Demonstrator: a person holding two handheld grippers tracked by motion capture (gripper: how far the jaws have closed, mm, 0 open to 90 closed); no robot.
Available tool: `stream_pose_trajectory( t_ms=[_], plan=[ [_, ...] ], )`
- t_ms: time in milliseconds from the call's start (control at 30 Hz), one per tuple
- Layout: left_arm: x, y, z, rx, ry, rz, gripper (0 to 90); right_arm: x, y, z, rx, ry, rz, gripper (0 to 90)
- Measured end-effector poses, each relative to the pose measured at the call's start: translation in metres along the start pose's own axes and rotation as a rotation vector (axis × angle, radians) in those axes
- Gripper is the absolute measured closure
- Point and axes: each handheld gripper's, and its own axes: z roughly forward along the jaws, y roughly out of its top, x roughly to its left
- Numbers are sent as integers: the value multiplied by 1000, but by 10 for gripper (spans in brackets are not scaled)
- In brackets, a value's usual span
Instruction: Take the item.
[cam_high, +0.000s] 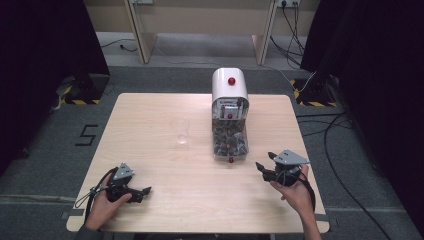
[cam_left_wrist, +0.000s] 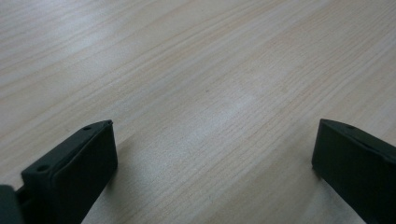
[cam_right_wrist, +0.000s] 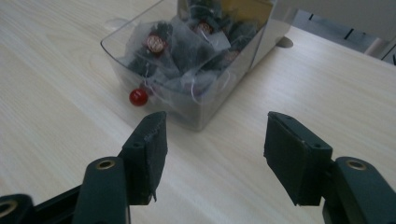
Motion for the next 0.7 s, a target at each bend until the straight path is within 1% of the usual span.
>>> stream_pose_trajectory(
  t_ms=[33, 100, 133, 333, 533, 633, 667, 700],
  plan=[
    [0, 0, 0, 0, 0, 0, 0, 0, 5, 3, -4, 2, -7, 413],
    [0, 0, 0, 0, 0, 0, 0, 0, 9, 6, -5, 4, -7, 419],
    [0, 0, 0, 0, 0, 0, 0, -2, 13, 11, -6, 8, -13, 429],
    [0, 0, 0, 0, 0, 0, 0, -5, 22, 18, -14, 11, -12, 442],
    [0, 0, 0, 0, 0, 0, 0, -6, 35, 30, -30, 26, -35, 472],
    [0, 0, 0, 0, 0, 0, 0, -5, 38, 33, -30, 30, -38, 476],
    [0, 0, 0, 0, 0, 0, 0, -4, 41, 38, -30, 38, -46, 482],
    [0, 0, 0, 0, 0, 0, 0, -4, 41, 38, -30, 38, -46, 482]
  ],
)
